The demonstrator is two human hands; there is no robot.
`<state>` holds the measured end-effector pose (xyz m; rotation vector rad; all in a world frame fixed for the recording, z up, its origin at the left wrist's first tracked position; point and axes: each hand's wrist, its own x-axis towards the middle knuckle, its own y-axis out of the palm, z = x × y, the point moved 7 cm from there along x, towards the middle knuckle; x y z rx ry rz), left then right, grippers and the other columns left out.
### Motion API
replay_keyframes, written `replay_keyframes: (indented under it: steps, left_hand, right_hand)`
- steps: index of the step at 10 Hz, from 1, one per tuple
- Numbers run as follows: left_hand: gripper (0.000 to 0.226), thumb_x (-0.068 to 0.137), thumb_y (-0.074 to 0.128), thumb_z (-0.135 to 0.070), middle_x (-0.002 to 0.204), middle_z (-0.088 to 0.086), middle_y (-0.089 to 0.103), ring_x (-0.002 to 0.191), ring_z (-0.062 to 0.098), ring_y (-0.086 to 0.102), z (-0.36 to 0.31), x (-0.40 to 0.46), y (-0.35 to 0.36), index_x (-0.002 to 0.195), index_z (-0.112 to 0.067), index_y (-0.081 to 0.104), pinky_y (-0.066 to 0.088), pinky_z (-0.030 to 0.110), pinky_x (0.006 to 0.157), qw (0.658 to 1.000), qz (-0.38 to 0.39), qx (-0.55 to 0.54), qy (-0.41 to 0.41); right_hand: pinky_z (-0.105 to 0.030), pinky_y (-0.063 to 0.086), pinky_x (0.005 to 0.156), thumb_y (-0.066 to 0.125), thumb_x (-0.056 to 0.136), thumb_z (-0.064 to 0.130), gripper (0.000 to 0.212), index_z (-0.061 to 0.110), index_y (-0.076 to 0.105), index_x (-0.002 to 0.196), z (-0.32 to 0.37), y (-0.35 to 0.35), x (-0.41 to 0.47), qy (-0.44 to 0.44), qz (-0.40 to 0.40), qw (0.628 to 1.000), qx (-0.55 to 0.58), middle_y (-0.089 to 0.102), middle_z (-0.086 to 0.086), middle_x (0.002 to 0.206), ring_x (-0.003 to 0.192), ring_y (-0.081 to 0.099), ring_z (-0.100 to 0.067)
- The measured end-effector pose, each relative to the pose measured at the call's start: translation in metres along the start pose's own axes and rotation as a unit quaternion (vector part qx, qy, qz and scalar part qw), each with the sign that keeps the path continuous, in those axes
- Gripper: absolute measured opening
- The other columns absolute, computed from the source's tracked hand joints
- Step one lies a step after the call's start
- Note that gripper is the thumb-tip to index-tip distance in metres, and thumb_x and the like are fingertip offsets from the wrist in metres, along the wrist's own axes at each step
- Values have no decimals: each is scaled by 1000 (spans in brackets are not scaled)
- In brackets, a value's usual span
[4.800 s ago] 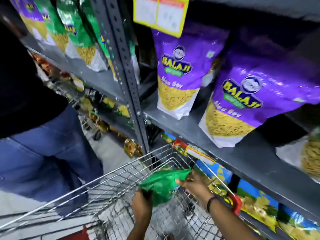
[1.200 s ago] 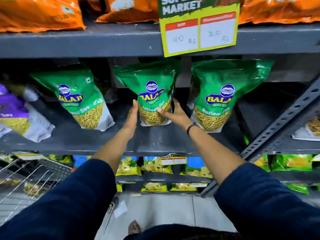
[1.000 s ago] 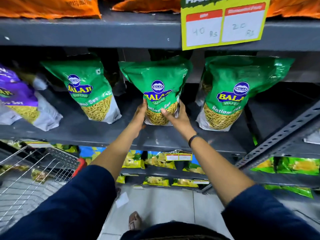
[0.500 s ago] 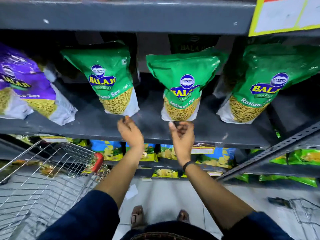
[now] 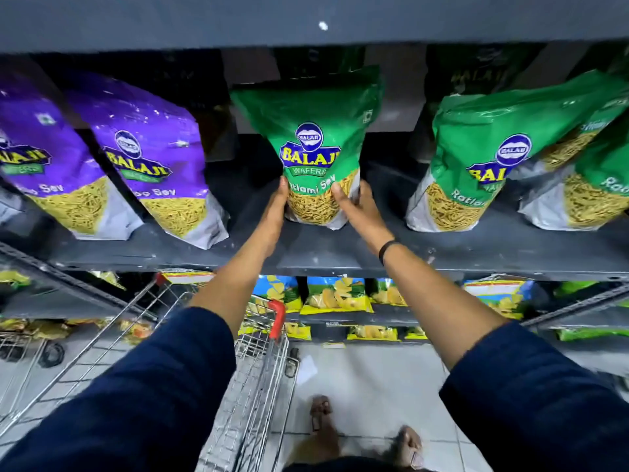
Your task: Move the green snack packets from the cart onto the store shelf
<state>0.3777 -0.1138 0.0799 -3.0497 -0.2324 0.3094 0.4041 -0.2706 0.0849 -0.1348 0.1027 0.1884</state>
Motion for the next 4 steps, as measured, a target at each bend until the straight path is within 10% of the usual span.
replay_keyframes:
  steps: [2,4]
  left_hand:
    - [76,67,32,-83,143,-4,44,129,13,43,22,-13,-12,126,-37,44,32,45,113,998,-49,-22,-37]
    - [45,96,31,-35,130,23,53,122,34,47,6,-83,-15,120,-1,48,35,34,98,957,-289,5,-2]
  right_hand:
    - [-43,39,111,65,68,60,81,20,40,133,-12,7,-10,2,-17,1000,11,51,-3,140,128,49,-16]
    - [-19,40,99,56,86,39,57,11,41,133,-2,-34,-53,-23,-129,991,40,51,-8,130,122,47,-17]
